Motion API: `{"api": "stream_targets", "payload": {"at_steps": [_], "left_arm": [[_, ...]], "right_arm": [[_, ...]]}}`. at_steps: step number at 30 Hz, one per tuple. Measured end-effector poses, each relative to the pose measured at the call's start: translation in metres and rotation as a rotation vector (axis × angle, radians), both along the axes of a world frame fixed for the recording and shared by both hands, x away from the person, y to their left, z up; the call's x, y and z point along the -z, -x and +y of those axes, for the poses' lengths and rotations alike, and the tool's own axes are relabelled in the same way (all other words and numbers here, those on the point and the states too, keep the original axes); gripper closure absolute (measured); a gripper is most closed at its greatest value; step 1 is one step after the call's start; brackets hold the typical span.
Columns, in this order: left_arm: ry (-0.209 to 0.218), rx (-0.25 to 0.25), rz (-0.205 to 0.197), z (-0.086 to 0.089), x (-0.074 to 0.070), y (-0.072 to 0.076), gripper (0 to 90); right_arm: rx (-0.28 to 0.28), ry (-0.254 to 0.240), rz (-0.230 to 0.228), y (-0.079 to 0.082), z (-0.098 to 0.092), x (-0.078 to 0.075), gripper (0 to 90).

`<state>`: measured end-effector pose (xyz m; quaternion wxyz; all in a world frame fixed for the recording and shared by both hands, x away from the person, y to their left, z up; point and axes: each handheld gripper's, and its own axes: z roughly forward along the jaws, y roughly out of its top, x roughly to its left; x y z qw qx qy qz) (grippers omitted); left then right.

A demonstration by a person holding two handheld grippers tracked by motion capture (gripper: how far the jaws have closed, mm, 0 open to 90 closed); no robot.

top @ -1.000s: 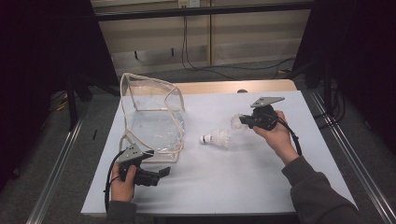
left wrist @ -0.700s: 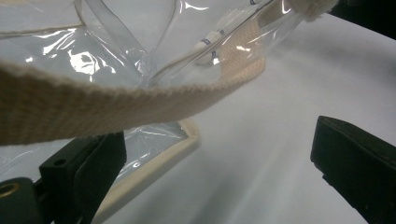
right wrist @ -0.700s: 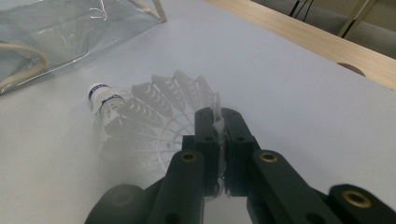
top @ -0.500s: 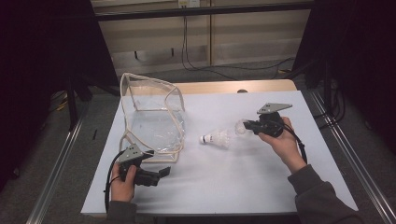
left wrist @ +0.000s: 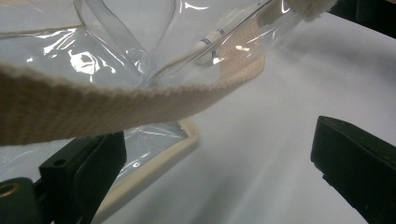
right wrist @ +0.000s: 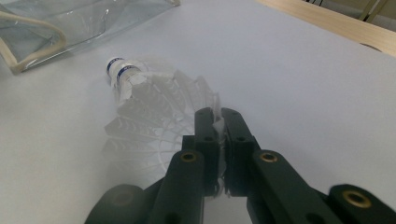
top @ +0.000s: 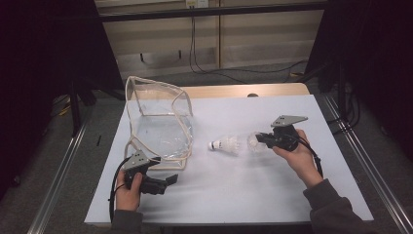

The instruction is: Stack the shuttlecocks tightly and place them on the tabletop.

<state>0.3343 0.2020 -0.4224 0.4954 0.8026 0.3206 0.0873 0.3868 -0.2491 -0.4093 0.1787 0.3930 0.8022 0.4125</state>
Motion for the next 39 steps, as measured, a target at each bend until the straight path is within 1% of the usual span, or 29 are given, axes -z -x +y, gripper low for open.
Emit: {"api": "stream_targets", "payload": {"at_steps": [3, 6, 8, 13, 18, 28, 34, 35, 36, 39], "left_arm": [[-0.001, 0.002, 0.0, 0.0, 0.0, 0.0, 3.6], [-0.002, 0.002, -0.001, 0.0, 0.0, 0.0, 3.5], [-0.012, 0.003, 0.001, 0.0, -0.001, 0.0, 3.5], [-0.01, 0.005, -0.005, -0.002, -0.001, 0.001, 3.3], [-0.017, 0.007, -0.004, -0.002, -0.001, 0.001, 3.0], [-0.012, 0.007, -0.004, -0.003, -0.001, 0.001, 3.0], [-0.014, 0.008, -0.006, -0.003, -0.001, 0.001, 3.0], [-0.014, 0.008, -0.006, -0.003, -0.001, 0.001, 3.0], [-0.014, 0.008, -0.006, -0.003, -0.001, 0.001, 3.0], [-0.013, 0.008, -0.006, -0.003, -0.001, 0.001, 2.8]], "right_arm": [[-0.006, 0.005, 0.0, 0.002, -0.001, 0.002, 86.4], [-0.005, -0.004, 0.004, 0.005, -0.002, 0.004, 86.2], [-0.01, 0.002, 0.0, 0.006, -0.003, 0.005, 86.1], [-0.016, 0.012, -0.003, 0.01, -0.003, 0.008, 85.4], [-0.017, 0.012, 0.004, 0.011, -0.006, 0.011, 85.2], [-0.013, 0.012, 0.002, 0.013, -0.009, 0.012, 83.4], [-0.004, 0.013, 0.003, 0.014, -0.012, 0.012, 78.0], [-0.003, 0.01, 0.004, 0.014, -0.013, 0.012, 76.7], [0.002, 0.01, 0.005, 0.014, -0.013, 0.012, 73.5], [0.008, 0.012, 0.006, 0.015, -0.016, 0.011, 71.2]]}}
